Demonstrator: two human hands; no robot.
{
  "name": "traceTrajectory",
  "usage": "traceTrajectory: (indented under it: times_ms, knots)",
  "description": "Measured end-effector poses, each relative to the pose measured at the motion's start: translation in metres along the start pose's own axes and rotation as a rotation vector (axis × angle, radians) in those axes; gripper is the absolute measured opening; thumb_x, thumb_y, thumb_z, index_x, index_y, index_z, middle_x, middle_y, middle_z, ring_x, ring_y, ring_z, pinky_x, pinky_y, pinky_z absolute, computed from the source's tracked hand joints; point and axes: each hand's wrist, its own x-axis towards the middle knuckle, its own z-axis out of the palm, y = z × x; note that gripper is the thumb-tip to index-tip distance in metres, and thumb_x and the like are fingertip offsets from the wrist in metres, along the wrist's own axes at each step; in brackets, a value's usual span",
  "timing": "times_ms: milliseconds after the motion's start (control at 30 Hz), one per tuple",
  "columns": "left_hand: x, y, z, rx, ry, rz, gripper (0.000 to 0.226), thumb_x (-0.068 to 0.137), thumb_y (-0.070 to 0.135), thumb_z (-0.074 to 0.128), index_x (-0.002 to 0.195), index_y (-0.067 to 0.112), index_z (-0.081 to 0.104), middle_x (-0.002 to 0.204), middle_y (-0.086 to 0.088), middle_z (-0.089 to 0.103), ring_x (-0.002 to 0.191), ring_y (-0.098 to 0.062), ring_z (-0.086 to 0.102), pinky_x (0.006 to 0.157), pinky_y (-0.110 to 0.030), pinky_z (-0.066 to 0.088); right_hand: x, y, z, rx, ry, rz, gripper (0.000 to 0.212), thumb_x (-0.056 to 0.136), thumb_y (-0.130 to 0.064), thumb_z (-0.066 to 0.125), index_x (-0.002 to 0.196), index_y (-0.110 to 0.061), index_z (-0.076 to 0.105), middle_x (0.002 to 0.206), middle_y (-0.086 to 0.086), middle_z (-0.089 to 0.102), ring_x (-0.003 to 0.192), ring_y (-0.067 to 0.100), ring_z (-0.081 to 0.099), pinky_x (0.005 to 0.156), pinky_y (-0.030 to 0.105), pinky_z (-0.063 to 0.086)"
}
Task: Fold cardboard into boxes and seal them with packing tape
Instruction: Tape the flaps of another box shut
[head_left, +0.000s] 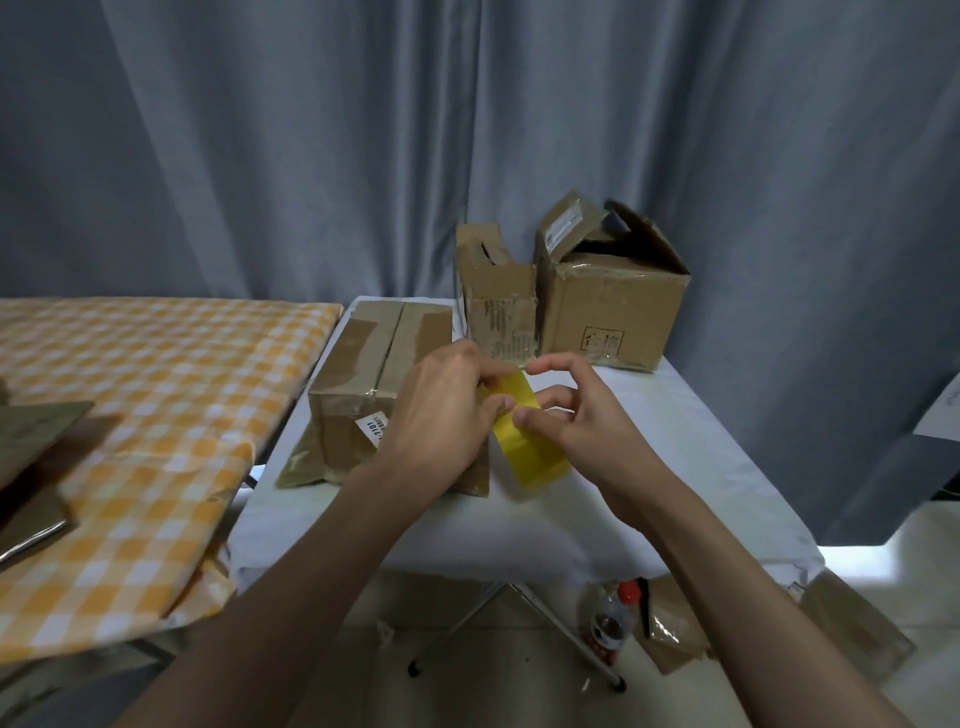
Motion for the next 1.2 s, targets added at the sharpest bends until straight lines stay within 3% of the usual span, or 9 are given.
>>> traceTrajectory:
  times_ms: [100, 233, 333, 433, 500, 567, 667, 867, 1200]
  knots:
    - [-0.001, 0.002, 0.006, -0.010, -0.032, 0.063, 0.035, 0.094, 0.011, 0.059, 0.126, 0.020, 0.069, 0.106, 0.001, 0.055, 0.098, -0.014, 0.055, 0.091, -0.027, 0.045, -0.001, 0.000, 0.000, 0.037, -0.036, 0.026, 0.045, 0.087, -0.005, 0.067, 0.116, -0.035, 0.051, 0.093, 0.001, 0.067, 0.071, 0.009, 0.061, 0.058, 0.020, 0.047]
    - [-0.002, 0.004, 0.009, 0.014, -0.012, 0.002, 0.025, 0.091, 0.030, 0.068, 0.114, 0.024, 0.075, 0.105, 0.003, 0.062, 0.095, -0.014, 0.058, 0.086, -0.035, 0.052, -0.002, 0.005, 0.002, 0.012, -0.089, 0.105, 0.048, 0.087, -0.007, 0.072, 0.116, -0.035, 0.046, 0.101, -0.001, 0.067, 0.088, 0.010, 0.065, 0.073, 0.024, 0.052]
    - [-0.004, 0.006, 0.011, 0.031, -0.009, -0.031, 0.021, 0.086, 0.030, 0.072, 0.106, 0.024, 0.077, 0.104, 0.002, 0.067, 0.093, -0.015, 0.061, 0.083, -0.035, 0.054, -0.003, 0.012, 0.006, 0.038, -0.090, 0.146, 0.048, 0.085, -0.007, 0.074, 0.116, -0.029, 0.045, 0.104, -0.001, 0.069, 0.098, 0.013, 0.065, 0.083, 0.028, 0.054]
    - [-0.004, 0.007, 0.012, 0.046, 0.006, -0.042, 0.023, 0.083, 0.034, 0.074, 0.102, 0.021, 0.075, 0.101, 0.004, 0.066, 0.091, -0.014, 0.061, 0.079, -0.033, 0.053, -0.004, 0.014, 0.003, 0.028, -0.126, 0.171, 0.049, 0.084, -0.010, 0.077, 0.119, -0.024, 0.046, 0.101, -0.009, 0.073, 0.096, 0.006, 0.068, 0.080, 0.022, 0.055]
    - [-0.004, 0.008, 0.014, 0.046, -0.003, -0.040, 0.023, 0.081, 0.035, 0.074, 0.097, 0.020, 0.067, 0.101, 0.005, 0.060, 0.090, -0.013, 0.058, 0.077, -0.031, 0.051, -0.007, 0.016, 0.001, -0.007, -0.170, 0.175, 0.052, 0.081, -0.008, 0.079, 0.121, -0.017, 0.047, 0.100, -0.007, 0.076, 0.100, 0.010, 0.069, 0.088, 0.030, 0.056]
    - [-0.005, 0.011, 0.017, 0.054, -0.012, -0.021, 0.023, 0.082, 0.033, 0.072, 0.094, 0.021, 0.057, 0.099, 0.006, 0.053, 0.091, -0.013, 0.053, 0.074, -0.028, 0.046, -0.011, 0.018, 0.001, -0.027, -0.192, 0.161, 0.050, 0.081, -0.001, 0.076, 0.122, -0.006, 0.047, 0.099, 0.004, 0.077, 0.102, 0.019, 0.070, 0.095, 0.040, 0.055]
    - [-0.008, 0.013, 0.024, 0.059, -0.015, 0.013, 0.022, 0.083, 0.026, 0.069, 0.092, 0.019, 0.051, 0.096, 0.006, 0.048, 0.094, -0.014, 0.048, 0.073, -0.027, 0.040, -0.013, 0.020, 0.000, -0.007, -0.186, 0.140, 0.045, 0.083, 0.011, 0.068, 0.121, 0.004, 0.045, 0.094, 0.014, 0.076, 0.085, 0.017, 0.072, 0.088, 0.035, 0.057]
    - [-0.011, 0.013, 0.032, 0.065, 0.013, 0.094, 0.020, 0.086, 0.026, 0.066, 0.095, 0.015, 0.053, 0.097, 0.006, 0.045, 0.093, -0.014, 0.043, 0.075, -0.029, 0.041, -0.011, 0.025, -0.008, -0.006, -0.208, 0.138, 0.040, 0.085, 0.013, 0.064, 0.119, 0.007, 0.044, 0.080, 0.006, 0.075, 0.075, 0.011, 0.071, 0.070, 0.019, 0.056]
    - [-0.024, 0.010, 0.041, 0.034, 0.095, 0.177, 0.023, 0.086, 0.017, 0.065, 0.081, 0.018, 0.043, 0.094, 0.002, 0.045, 0.085, -0.012, 0.036, 0.073, -0.022, 0.027, -0.011, 0.024, -0.011, -0.004, -0.224, 0.147, 0.039, 0.087, 0.015, 0.062, 0.120, 0.007, 0.044, 0.084, 0.007, 0.075, 0.082, 0.014, 0.070, 0.078, 0.024, 0.056]
